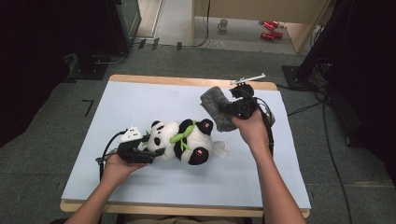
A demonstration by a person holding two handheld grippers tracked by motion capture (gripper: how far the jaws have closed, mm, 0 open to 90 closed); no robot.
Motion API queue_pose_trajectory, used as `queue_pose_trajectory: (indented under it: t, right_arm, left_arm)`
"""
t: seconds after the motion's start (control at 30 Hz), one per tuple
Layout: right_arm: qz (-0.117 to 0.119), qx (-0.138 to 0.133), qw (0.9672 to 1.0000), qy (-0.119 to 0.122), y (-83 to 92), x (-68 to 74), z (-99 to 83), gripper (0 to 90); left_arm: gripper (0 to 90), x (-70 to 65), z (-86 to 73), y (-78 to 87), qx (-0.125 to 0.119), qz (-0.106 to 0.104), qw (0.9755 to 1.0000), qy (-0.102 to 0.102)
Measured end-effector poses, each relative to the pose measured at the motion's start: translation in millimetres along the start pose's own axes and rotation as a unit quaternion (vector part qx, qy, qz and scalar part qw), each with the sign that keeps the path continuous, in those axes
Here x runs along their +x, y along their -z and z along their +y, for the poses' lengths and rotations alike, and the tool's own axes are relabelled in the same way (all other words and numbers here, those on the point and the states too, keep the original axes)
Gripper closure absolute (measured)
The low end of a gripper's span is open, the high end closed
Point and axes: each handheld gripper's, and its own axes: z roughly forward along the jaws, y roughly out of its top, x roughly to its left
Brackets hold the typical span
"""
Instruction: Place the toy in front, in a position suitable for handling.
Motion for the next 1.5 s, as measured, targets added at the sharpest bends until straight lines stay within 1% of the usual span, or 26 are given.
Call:
queue_pose_trajectory:
  t: [0.1,0.23,0.3,0.4,0.53,0.63,0.67,0.73,0.77,1.0,1.1,1.17,1.23,1.3,1.43,1.5]
  right_arm:
    - [0.010,0.001,0.9999,0.001,-3.8,10.2,7.8,76.9]
    - [0.025,-0.002,0.9996,0.010,-9.2,23.7,18.8,76.9]
    - [0.030,0.001,0.9995,0.014,-13.6,30.1,23.6,76.8]
    - [0.035,0.009,0.9991,0.020,-21.7,40.9,29.7,76.8]
    - [0.043,0.018,0.9983,0.034,-33.0,53.4,36.2,76.8]
    - [0.055,0.024,0.9975,0.037,-42.5,63.2,40.9,76.9]
    - [0.058,0.025,0.9972,0.040,-45.4,66.4,42.2,76.8]
    - [0.062,0.027,0.9967,0.045,-51.3,72.7,44.2,76.8]
    - [0.063,0.029,0.9964,0.049,-54.5,75.1,45.0,76.8]
    - [0.075,0.047,0.9946,0.054,-76.0,91.1,47.7,76.8]
    - [0.079,0.052,0.9934,0.066,-86.9,98.7,48.3,76.4]
    - [0.078,0.053,0.9920,0.084,-94.4,104.6,48.0,76.3]
    - [0.085,0.058,0.9910,0.086,-102.3,110.4,47.7,76.4]
    - [0.088,0.065,0.9901,0.088,-109.9,116.9,47.3,76.6]
    - [0.088,0.085,0.9882,0.093,-123.8,128.1,44.0,76.8]
    - [0.087,0.092,0.9876,0.093,-130.0,130.5,40.9,76.9]
  left_arm:
    - [26.4,0.2,1.3,0.4,0.005,-0.001,1.0000,0.002]
    - [33.1,4.7,1.9,1.6,0.007,-0.012,0.9999,0.007]
    - [34.8,4.2,2.2,1.9,0.008,-0.010,0.9999,0.008]
    - [35.6,2.5,2.5,1.9,0.008,-0.003,0.9999,0.006]
    - [35.6,2.5,2.4,2.0,0.008,-0.003,0.9999,0.006]
    - [34.0,2.5,1.7,2.0,0.005,-0.003,1.0000,0.006]
    - [33.3,2.4,0.8,1.9,0.001,-0.002,1.0000,0.007]
    - [33.3,1.5,0.3,2.1,0.000,0.000,1.0000,0.005]
    - [33.3,1.2,0.5,2.2,0.001,0.001,1.0000,0.005]
    - [33.9,0.4,2.5,2.0,0.007,0.004,0.9999,0.010]
    - [33.9,-1.0,2.6,2.2,0.008,0.007,0.9999,0.007]
    - [34.0,-1.8,2.7,2.6,0.010,0.009,0.9999,0.004]
    - [34.1,-2.0,2.9,2.7,0.011,0.010,0.9999,0.005]
    - [34.5,-2.0,3.4,2.8,0.013,0.010,0.9998,0.006]
    - [35.1,-1.9,2.8,3.1,0.012,0.009,0.9999,0.003]
    - [35.4,-2.2,2.7,2.9,0.011,0.010,0.9999,0.003]
